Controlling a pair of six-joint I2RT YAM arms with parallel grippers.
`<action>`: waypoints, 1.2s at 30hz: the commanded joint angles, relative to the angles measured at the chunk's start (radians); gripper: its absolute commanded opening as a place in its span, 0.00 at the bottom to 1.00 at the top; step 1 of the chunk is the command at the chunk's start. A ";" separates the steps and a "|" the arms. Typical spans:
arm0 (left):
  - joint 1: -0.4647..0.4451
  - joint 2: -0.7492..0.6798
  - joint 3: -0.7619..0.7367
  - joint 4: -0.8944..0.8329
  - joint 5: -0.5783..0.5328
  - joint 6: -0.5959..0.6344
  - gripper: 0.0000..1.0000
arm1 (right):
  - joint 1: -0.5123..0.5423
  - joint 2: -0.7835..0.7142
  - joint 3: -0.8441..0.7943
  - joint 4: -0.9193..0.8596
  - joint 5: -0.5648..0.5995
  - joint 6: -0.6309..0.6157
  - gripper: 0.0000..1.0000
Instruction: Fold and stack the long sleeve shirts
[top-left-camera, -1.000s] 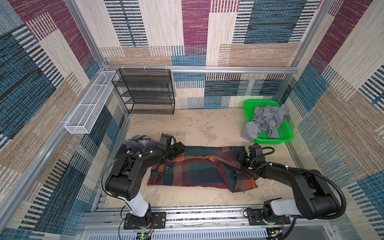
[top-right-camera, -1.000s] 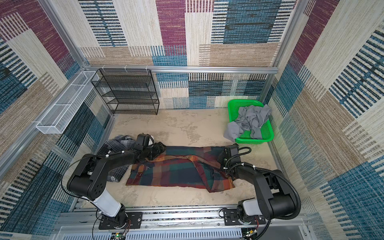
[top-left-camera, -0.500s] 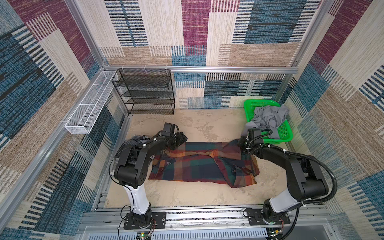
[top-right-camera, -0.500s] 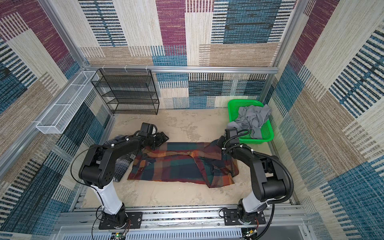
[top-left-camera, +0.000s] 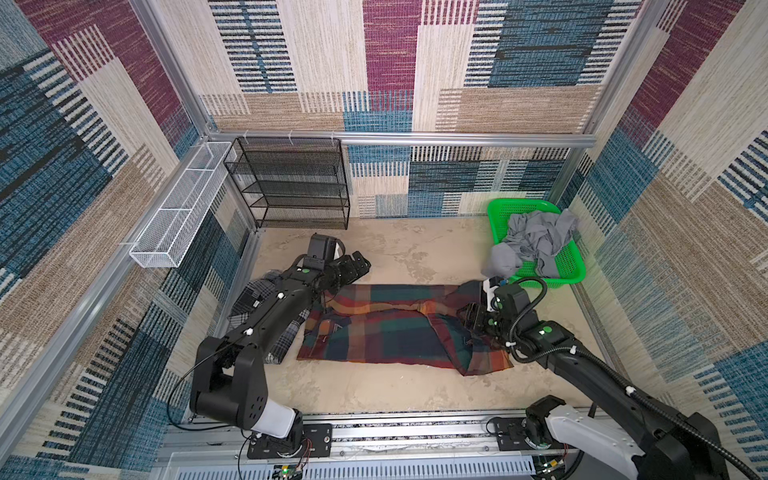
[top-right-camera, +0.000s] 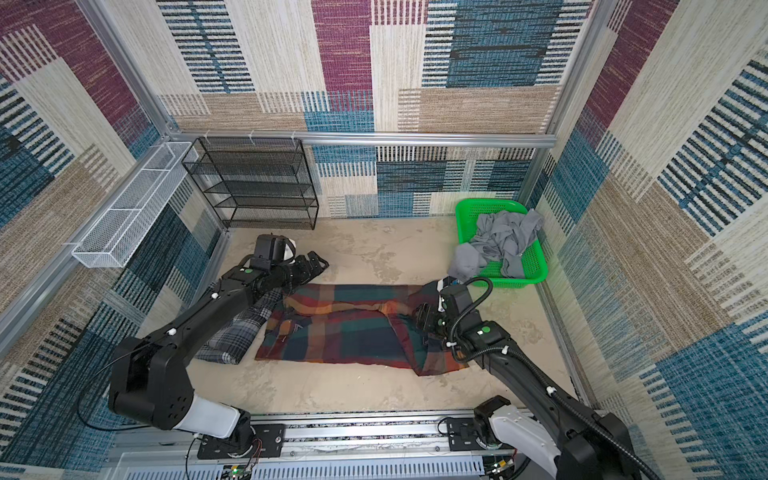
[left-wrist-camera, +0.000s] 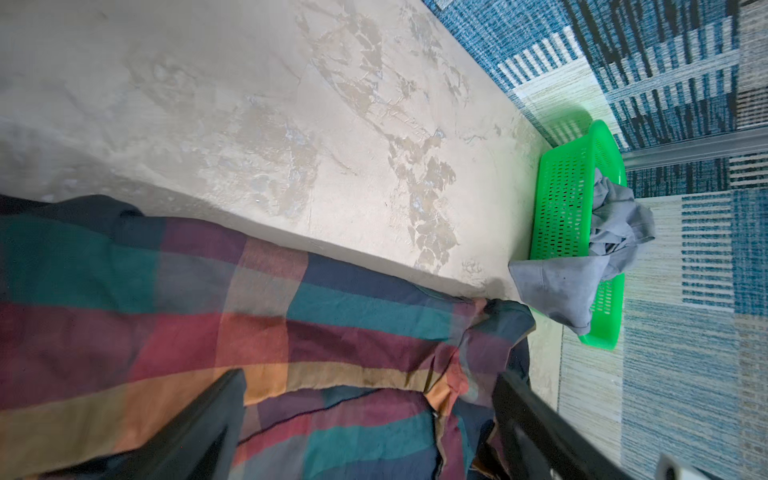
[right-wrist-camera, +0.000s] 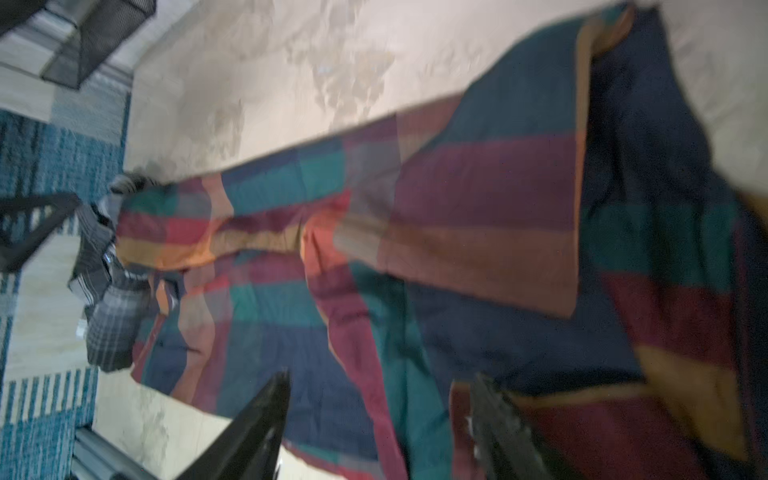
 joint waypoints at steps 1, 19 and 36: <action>0.006 -0.070 -0.012 -0.123 -0.067 0.121 0.97 | 0.034 -0.037 -0.034 -0.112 0.087 0.079 0.71; 0.023 -0.436 -0.189 -0.285 -0.350 0.375 0.99 | 0.052 0.145 -0.028 -0.069 0.169 0.039 0.38; 0.023 -0.498 -0.216 -0.278 -0.352 0.386 0.99 | 0.159 0.223 -0.078 -0.082 0.205 0.080 0.27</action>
